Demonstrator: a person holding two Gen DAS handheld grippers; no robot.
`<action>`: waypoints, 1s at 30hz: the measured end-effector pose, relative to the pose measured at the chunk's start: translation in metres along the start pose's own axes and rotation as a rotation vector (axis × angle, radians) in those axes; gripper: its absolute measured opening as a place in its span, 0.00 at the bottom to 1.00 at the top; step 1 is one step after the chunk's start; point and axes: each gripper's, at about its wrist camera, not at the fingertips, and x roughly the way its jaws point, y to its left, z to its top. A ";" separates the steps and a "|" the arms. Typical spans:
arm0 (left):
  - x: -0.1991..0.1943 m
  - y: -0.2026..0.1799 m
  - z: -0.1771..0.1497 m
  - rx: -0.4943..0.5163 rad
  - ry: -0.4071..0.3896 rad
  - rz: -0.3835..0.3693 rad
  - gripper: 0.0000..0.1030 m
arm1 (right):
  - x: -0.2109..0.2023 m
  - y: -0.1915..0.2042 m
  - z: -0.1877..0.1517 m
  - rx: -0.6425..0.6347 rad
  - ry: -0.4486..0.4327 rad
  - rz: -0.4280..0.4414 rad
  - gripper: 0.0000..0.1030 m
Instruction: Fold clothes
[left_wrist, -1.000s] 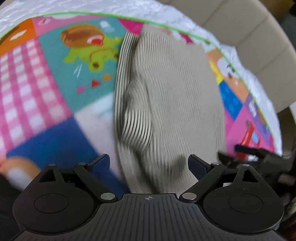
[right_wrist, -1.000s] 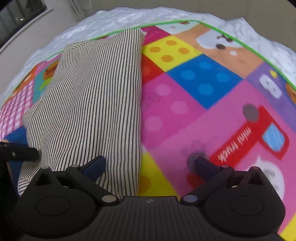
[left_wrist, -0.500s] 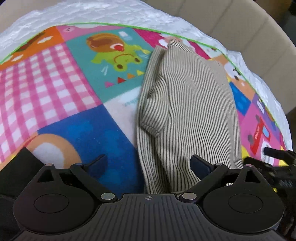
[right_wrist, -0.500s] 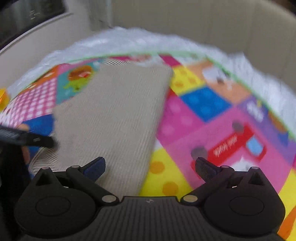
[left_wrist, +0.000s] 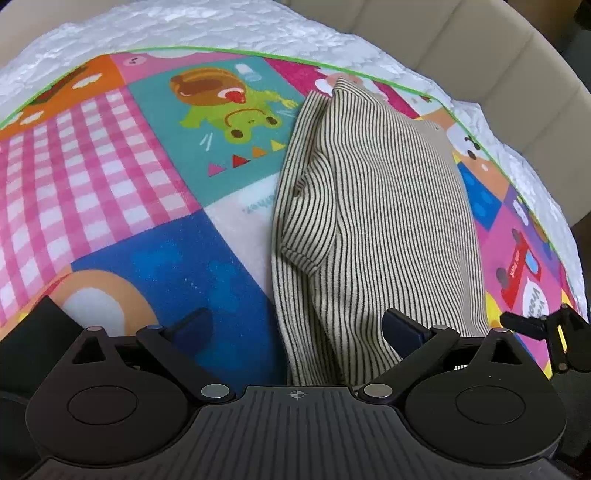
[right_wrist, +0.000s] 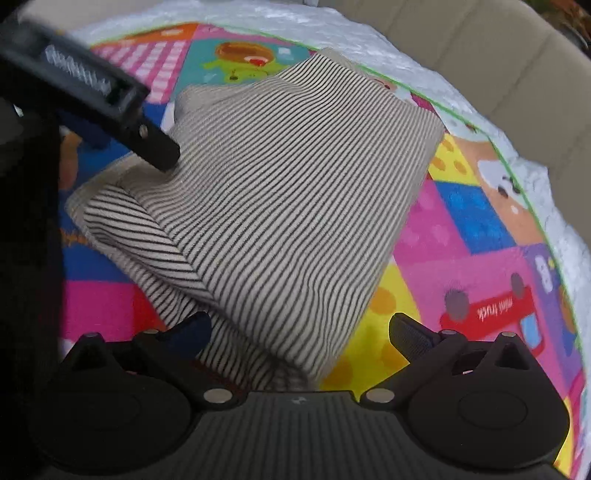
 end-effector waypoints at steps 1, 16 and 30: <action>0.000 0.000 0.000 -0.001 0.001 -0.001 0.98 | -0.004 -0.003 0.001 0.013 -0.009 0.009 1.00; 0.013 -0.020 -0.006 0.139 0.073 0.062 1.00 | 0.021 -0.010 0.006 0.066 0.009 -0.117 1.00; -0.008 -0.003 0.008 0.108 0.026 -0.015 1.00 | -0.010 0.011 0.005 -0.052 -0.154 -0.090 0.92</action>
